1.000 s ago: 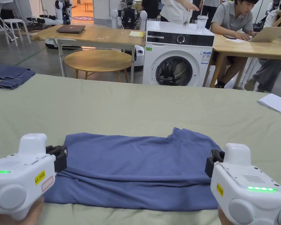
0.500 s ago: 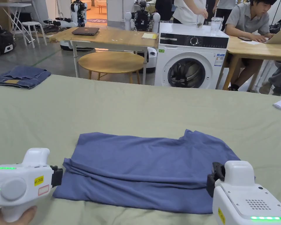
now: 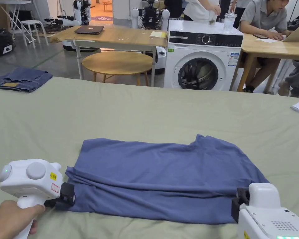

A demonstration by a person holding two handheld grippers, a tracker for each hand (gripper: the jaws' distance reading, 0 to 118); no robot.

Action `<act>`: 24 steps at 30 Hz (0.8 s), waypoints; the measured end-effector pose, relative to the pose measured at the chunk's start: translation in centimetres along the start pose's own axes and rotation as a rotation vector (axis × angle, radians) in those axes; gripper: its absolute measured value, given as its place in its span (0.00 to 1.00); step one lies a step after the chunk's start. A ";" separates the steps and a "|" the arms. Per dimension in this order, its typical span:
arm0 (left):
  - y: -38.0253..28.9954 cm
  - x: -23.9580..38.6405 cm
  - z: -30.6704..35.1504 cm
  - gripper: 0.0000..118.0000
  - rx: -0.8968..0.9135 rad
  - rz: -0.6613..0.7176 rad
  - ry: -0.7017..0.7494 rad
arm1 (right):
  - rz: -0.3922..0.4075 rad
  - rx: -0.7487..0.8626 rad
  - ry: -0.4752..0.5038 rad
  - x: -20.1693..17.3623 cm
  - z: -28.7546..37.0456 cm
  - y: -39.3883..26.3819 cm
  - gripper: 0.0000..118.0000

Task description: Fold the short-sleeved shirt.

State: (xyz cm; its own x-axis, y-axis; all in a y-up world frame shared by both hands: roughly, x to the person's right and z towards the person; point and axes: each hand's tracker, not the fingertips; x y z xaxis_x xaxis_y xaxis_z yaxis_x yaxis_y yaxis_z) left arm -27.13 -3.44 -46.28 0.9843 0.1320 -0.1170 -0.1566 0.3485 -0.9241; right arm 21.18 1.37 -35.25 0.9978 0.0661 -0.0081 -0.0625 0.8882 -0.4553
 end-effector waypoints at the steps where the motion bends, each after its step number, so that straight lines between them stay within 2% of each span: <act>1: -0.3 0.6 0.3 0.45 0.011 -0.007 0.026 | 0.000 -0.005 -0.003 0.1 0.0 -0.2 0.00; 2: -0.6 1.4 0.4 0.44 0.020 -0.034 0.056 | -0.002 -0.014 -0.005 0.3 -0.1 -0.4 0.00; 4: -0.8 1.6 -0.3 0.37 0.008 -0.109 0.084 | -0.006 -0.029 -0.010 0.7 -0.4 -0.7 0.00; 6: -1.0 1.7 -0.5 0.21 0.025 -0.156 0.079 | -0.017 -0.048 -0.013 1.2 -0.6 -1.0 0.00; 8: -1.2 1.3 -0.4 0.01 0.022 -0.143 0.014 | -0.031 -0.064 -0.015 1.8 -0.9 -1.2 0.00; 12: -2.7 0.6 0.9 0.00 0.060 -0.155 0.005 | -0.067 -0.088 -0.016 3.9 -0.9 -1.0 0.00; 16: -3.9 -0.1 2.0 0.00 0.098 -0.139 -0.017 | -0.097 -0.142 -0.048 7.8 -2.1 -0.1 0.01; 19: -4.5 -0.4 2.5 0.00 0.114 -0.131 -0.030 | -0.125 -0.240 -0.055 11.0 -3.9 0.5 0.36; 20: -4.6 -0.5 2.6 0.00 0.117 -0.129 -0.033 | -0.134 -0.274 -0.040 11.9 -4.6 0.6 0.43; 24: -4.6 -0.7 2.6 0.00 0.124 -0.119 -0.042 | -0.144 -0.344 -0.025 13.3 -7.3 1.1 0.46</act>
State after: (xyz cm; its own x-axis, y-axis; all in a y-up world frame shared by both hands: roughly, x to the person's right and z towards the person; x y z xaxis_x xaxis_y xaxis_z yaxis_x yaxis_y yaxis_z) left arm -27.30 -2.72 -40.99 0.9927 0.1205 0.0077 -0.0509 0.4755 -0.8782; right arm 34.57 -0.05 -42.36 0.9947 -0.0331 0.0978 0.0939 0.6849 -0.7226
